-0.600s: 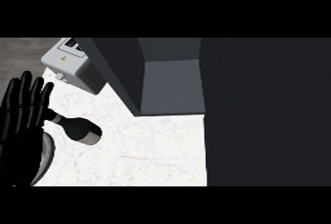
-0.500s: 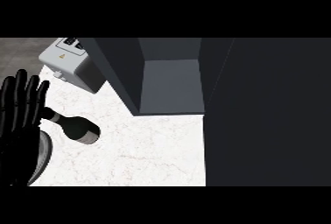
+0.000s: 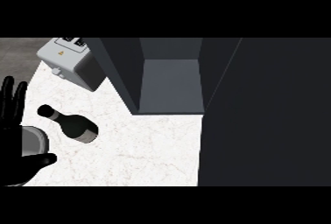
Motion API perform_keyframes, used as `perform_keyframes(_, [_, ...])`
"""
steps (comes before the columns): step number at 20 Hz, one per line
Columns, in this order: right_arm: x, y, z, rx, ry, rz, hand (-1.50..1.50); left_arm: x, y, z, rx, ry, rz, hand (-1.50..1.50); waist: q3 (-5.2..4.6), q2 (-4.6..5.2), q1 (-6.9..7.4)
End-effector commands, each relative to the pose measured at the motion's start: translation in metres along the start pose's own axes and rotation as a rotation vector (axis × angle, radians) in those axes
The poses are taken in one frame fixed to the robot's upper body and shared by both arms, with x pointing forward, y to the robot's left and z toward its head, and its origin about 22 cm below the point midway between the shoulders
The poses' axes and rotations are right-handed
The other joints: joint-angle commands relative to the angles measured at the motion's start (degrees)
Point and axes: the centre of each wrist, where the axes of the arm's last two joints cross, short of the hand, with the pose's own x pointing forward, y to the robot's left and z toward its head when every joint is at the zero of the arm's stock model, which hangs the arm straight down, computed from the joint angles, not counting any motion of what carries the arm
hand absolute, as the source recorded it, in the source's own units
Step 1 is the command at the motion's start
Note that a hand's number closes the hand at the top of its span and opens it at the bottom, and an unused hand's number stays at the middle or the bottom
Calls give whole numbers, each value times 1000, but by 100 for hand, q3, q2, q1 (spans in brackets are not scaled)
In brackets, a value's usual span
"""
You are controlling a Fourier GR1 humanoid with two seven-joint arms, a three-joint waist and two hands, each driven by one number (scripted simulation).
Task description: Pick up the wine, place it into the cabinet and close the cabinet
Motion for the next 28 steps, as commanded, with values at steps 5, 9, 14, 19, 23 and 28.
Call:
perform_keyframes(5, [43,15,30,66,56,-61,-150,56,-8,1,29,83,100,-150,-7,16,9])
perform_keyframes(9, [74,14,40,65,44,-68,-150,67,-3,-1,70,64,84,-150,-8,15,-30])
perform_keyframes(14, [75,17,39,80,46,-78,-150,89,-4,26,58,49,94,-150,-9,9,8])
perform_keyframes(19, [87,36,36,68,28,-109,-150,112,-9,15,44,71,105,-150,-15,-6,7])
perform_keyframes(23, [92,30,45,87,48,-89,-150,115,-11,27,89,64,127,-150,-7,-20,-32])
perform_keyframes(28, [97,39,46,76,24,-118,-150,118,-4,14,115,51,81,-150,-13,-21,-48])
